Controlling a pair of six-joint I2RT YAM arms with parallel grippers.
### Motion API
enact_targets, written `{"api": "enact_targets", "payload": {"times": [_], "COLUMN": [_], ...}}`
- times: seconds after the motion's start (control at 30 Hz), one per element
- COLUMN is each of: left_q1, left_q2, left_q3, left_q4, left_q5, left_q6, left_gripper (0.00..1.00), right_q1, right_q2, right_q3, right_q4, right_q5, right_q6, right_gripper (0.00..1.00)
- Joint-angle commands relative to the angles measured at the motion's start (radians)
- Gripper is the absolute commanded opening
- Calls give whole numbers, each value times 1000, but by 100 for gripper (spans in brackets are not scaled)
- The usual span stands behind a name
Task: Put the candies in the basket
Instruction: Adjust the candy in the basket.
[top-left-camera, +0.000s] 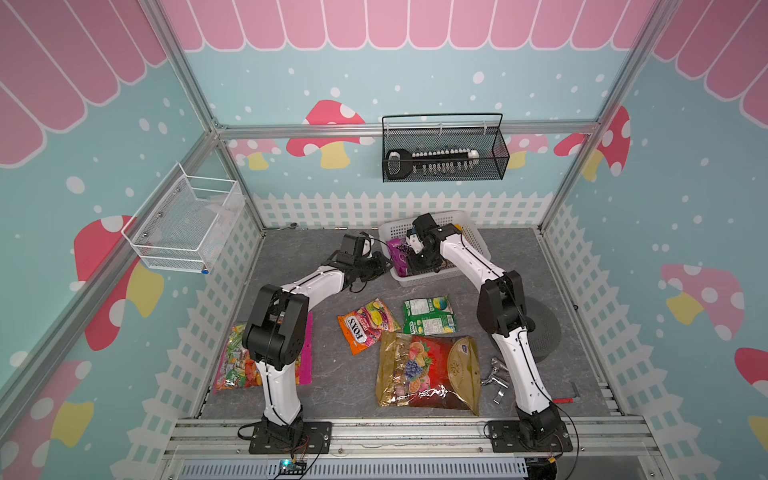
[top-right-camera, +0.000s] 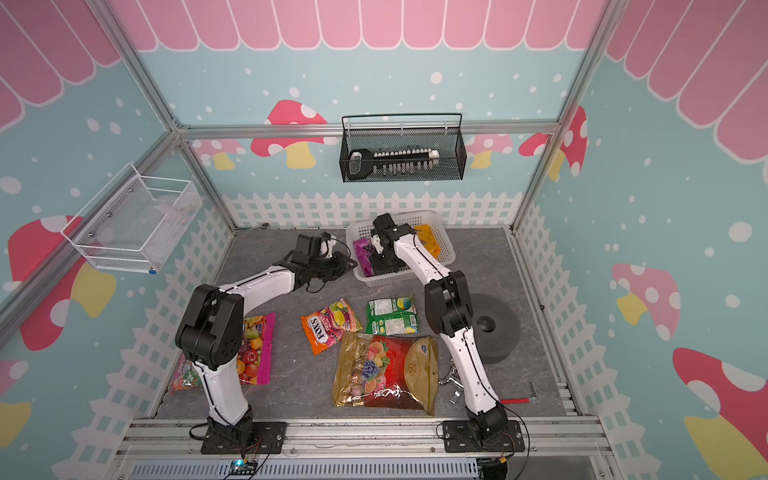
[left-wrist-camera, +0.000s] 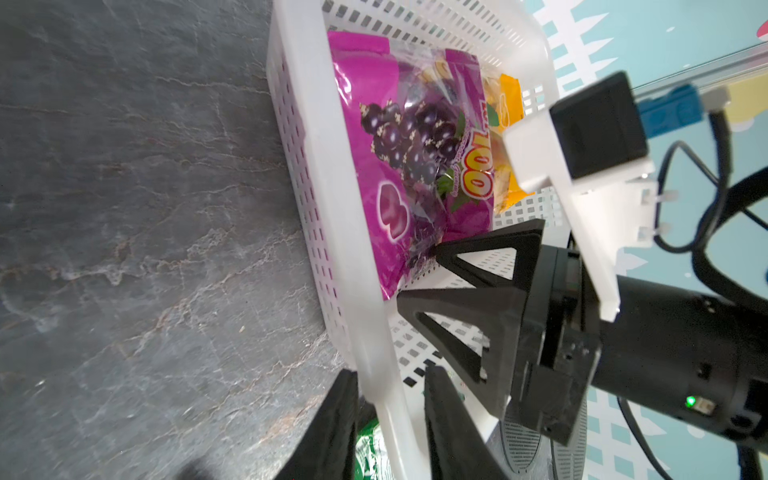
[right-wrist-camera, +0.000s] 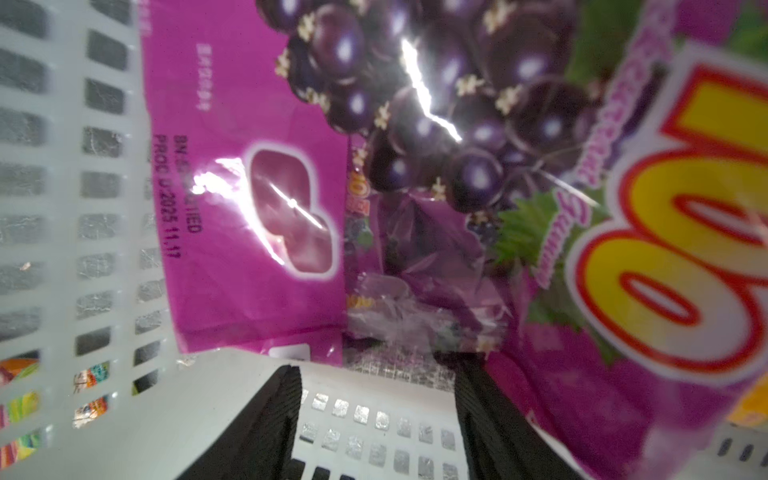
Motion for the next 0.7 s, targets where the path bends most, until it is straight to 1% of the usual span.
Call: {"api": "enact_targets", "payload": {"times": [0.0, 0.2, 0.33, 0.47, 0.57, 0.67], "left_q1": [0, -1, -8, -18, -24, -27], "left_q2": [44, 70, 81, 85, 91, 96], "left_q3": [31, 38, 32, 17, 4, -3], "left_q4": [5, 15, 18, 30, 32, 35], "left_q5": [-5, 6, 11, 13, 18, 20], "left_q6": [-14, -25, -31, -37, -42, -44], "left_gripper": [30, 24, 20, 14, 13, 11], "right_q1": [9, 29, 39, 48, 51, 50], "right_q2": [75, 118, 113, 52, -9, -54], "right_q3": [41, 55, 28, -74, -177, -245], "right_q4": [-54, 0, 97, 255, 392, 495], "right_q5": [12, 42, 53, 48, 52, 61], "right_q6": [-45, -7, 63, 161, 232, 277], "right_gripper": [67, 70, 69, 69, 69, 68]}}
